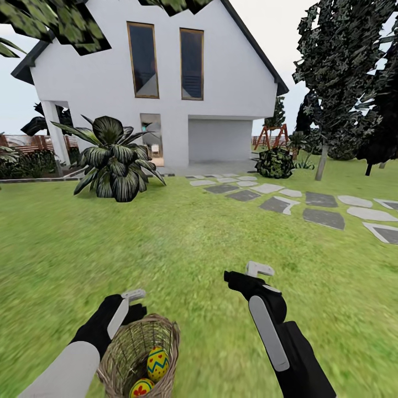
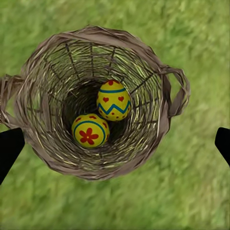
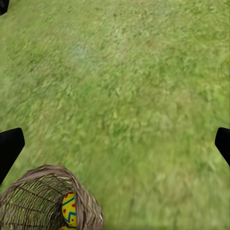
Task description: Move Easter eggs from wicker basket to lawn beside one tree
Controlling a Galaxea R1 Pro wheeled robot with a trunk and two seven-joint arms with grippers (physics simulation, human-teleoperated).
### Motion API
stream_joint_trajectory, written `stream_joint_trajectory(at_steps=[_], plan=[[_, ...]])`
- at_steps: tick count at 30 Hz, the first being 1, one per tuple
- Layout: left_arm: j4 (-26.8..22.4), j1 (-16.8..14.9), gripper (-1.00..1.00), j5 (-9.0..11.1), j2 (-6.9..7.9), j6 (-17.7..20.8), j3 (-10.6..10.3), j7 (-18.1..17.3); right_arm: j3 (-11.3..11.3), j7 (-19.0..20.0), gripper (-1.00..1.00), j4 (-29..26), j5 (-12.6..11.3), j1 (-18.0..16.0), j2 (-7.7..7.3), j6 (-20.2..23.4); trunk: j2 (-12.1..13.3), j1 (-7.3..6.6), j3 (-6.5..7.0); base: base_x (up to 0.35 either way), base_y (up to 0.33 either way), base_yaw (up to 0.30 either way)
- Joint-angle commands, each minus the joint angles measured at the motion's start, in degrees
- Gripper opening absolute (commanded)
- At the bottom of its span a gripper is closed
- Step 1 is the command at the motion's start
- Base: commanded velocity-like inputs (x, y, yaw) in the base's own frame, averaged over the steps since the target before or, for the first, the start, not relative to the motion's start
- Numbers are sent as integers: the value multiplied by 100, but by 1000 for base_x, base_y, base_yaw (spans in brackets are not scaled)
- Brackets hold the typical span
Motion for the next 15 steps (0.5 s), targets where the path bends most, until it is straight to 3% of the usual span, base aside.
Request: stream_joint_trajectory(at_steps=[1, 15], plan=[[6, -6, 100, 60, 0, 21, 19, 43, 4, -45, 100, -5, -58, -6, -3, 9, -46, 23, -25, 0, 0, 0], [25, -18, 100, 57, 7, 92, 11, 33, -15, 76, 100, -2, -59, -6, -37, 8, -607, 330, -277, 0, 0, 0]])
